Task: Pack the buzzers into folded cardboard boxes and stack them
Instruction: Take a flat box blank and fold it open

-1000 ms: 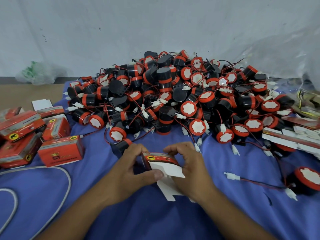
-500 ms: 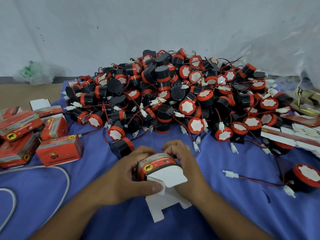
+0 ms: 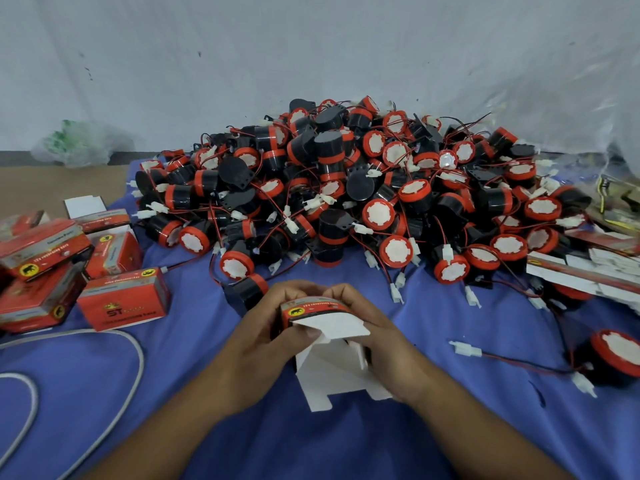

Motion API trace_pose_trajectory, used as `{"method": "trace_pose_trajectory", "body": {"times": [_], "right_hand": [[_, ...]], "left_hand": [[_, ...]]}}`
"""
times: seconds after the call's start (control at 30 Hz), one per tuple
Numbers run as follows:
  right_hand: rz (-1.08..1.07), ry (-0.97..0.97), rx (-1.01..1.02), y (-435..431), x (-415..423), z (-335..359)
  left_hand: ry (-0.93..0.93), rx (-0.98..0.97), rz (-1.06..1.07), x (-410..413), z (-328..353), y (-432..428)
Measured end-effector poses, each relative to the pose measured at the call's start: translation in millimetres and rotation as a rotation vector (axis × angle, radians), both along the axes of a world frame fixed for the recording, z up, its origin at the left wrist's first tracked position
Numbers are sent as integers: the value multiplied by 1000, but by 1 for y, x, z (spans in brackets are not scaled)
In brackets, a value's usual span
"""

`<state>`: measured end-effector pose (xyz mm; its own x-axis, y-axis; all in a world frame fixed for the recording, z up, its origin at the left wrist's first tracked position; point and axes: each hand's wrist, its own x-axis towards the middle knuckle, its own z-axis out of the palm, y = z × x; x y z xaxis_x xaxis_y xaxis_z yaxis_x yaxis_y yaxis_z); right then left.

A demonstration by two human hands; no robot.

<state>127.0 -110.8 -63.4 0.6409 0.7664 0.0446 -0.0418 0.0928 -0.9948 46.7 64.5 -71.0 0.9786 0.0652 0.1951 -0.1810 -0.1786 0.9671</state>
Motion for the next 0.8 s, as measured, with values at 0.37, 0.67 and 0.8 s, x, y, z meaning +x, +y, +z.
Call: {"method": "trace_pose_trajectory", "body": {"times": [0.37,0.67,0.8], "right_hand": [[-513,-521,-221,15,-6,-4],[-364,-136,-161,11,5,-5],[-270,-54,-82,9,0,-3]], "left_hand": [[29,-2,116,0,3,-3],[-145,257,97,-5,14,-14],[-172,214,123,-6,14,-15]]}}
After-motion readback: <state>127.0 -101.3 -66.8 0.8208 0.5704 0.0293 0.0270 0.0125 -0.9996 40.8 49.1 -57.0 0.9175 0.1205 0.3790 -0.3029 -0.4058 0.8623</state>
